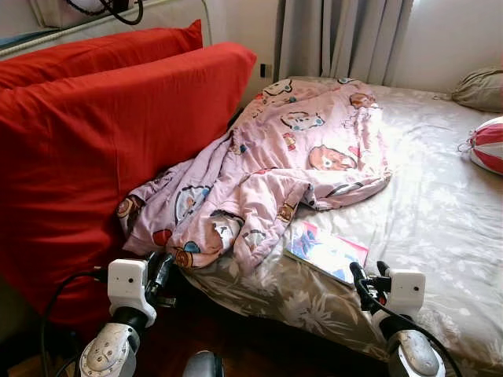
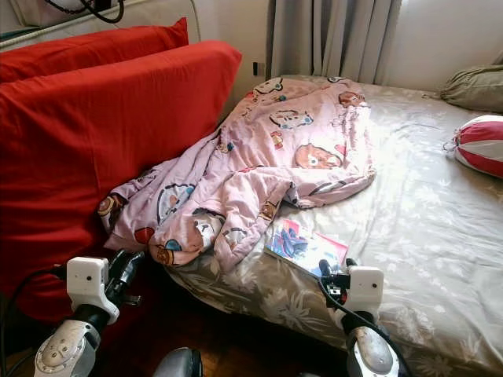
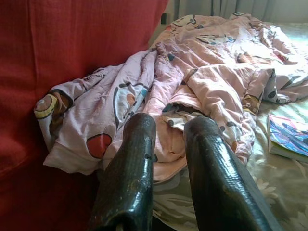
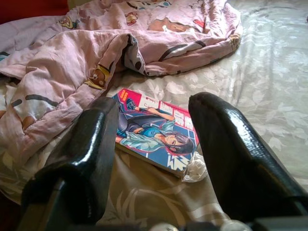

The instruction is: Clean up the room

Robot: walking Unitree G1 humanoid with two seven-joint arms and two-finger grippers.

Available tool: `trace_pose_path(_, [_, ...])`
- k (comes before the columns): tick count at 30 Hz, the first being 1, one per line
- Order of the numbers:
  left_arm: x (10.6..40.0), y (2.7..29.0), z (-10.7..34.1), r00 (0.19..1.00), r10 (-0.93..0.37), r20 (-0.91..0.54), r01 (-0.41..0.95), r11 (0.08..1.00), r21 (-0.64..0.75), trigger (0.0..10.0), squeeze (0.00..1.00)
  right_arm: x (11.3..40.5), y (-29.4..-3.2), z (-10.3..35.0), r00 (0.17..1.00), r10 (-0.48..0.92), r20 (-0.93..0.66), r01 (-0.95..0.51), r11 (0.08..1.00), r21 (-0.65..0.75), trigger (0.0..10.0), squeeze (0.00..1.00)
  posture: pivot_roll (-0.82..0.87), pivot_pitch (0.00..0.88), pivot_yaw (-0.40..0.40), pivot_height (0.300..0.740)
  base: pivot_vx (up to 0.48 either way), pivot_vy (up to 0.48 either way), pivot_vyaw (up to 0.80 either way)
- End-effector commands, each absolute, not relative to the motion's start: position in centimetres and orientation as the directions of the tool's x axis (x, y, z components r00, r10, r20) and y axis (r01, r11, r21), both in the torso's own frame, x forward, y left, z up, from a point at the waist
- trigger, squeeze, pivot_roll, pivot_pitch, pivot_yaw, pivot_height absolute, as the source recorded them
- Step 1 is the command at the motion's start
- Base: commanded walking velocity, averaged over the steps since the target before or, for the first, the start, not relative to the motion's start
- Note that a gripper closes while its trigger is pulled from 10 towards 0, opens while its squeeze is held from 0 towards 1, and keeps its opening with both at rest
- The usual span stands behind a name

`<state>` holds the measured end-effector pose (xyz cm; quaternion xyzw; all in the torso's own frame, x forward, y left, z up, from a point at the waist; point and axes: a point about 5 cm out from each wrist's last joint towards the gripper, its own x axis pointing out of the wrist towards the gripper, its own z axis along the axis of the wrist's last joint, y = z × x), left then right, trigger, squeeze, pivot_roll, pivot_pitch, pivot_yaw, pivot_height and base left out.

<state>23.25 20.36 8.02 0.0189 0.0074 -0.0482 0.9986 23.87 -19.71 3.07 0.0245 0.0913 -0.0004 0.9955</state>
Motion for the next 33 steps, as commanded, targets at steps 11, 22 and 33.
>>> trace_pose_path(11, [23.2, 20.2, 8.0, 0.993, -0.112, -0.022, 0.113, 0.993, 0.037, 10.0, 0.00, 24.2, -19.7, 3.1, 0.984, -0.008, -0.178, 0.019, 0.998, 0.060, 10.0, 0.00, 0.04, 0.000, 0.024, 0.626, 0.257, 0.000, 0.00])
trace_pose_path(22, [23.3, 20.2, 8.1, 0.993, -0.115, -0.021, 0.116, 0.992, 0.042, 10.0, 0.00, 24.4, -19.7, 3.2, 0.986, -0.009, -0.169, 0.019, 0.998, 0.058, 10.0, 0.00, 0.04, 0.000, 0.025, 0.626, 0.272, 0.000, -0.14])
trace_pose_path(33, [23.3, 20.2, 8.2, 0.993, -0.119, -0.020, 0.120, 0.992, 0.043, 10.0, 0.00, 24.9, -18.8, 3.4, 0.983, 0.091, -0.161, -0.086, 0.995, 0.042, 10.0, 0.00, 0.04, 0.000, 0.025, 0.626, 0.276, 0.000, 0.00])
